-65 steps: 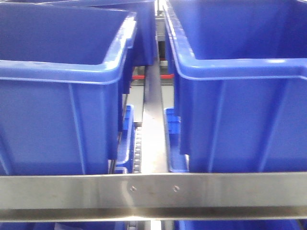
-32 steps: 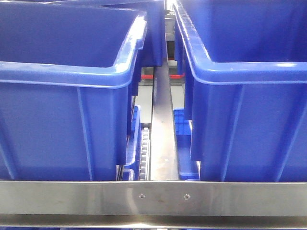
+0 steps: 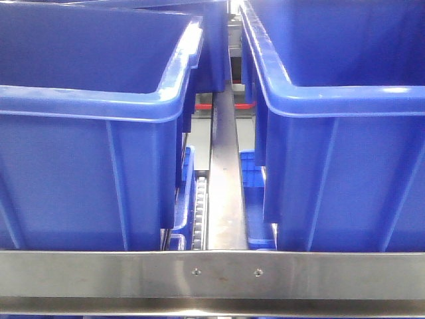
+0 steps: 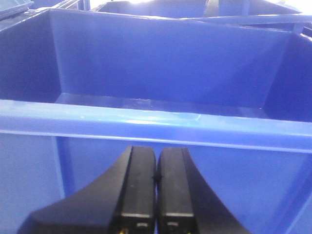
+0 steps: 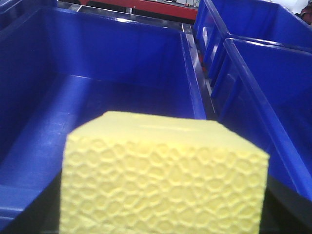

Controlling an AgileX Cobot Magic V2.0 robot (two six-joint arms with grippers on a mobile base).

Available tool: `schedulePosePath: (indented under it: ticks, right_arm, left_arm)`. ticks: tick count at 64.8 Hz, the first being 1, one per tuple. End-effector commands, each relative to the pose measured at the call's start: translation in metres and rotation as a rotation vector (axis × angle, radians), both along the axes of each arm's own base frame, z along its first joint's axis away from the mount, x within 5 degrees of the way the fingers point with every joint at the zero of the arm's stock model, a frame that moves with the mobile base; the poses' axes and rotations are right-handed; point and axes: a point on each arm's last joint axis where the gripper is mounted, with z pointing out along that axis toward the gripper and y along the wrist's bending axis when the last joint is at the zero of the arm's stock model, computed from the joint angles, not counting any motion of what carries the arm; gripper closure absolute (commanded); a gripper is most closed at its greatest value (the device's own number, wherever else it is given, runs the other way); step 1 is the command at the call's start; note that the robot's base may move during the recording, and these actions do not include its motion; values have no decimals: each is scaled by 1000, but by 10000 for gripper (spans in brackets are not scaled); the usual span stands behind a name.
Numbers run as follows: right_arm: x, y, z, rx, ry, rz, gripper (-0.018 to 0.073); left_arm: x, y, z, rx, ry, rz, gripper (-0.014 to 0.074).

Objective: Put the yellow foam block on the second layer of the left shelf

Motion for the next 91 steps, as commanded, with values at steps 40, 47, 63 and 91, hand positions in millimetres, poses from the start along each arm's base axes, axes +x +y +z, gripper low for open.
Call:
schedulePosePath:
  ticks: [40,47,63,91]
  right_arm:
    - [109,24,57,148,191,111,246]
    - [148,29,61,148,271,105,246]
    - [231,38,36,133,491,84,246]
    - [320,49,-42,92,738,73,246]
  left_arm:
    - [1,-1,-1,-12,-53,-17,460]
    - [1,-1,-1,-12,-53,-17,460]
    - [1,-1,-1,-12,-53,-17,460]
    - [1,-1,-1,-12,-53,-17,460]
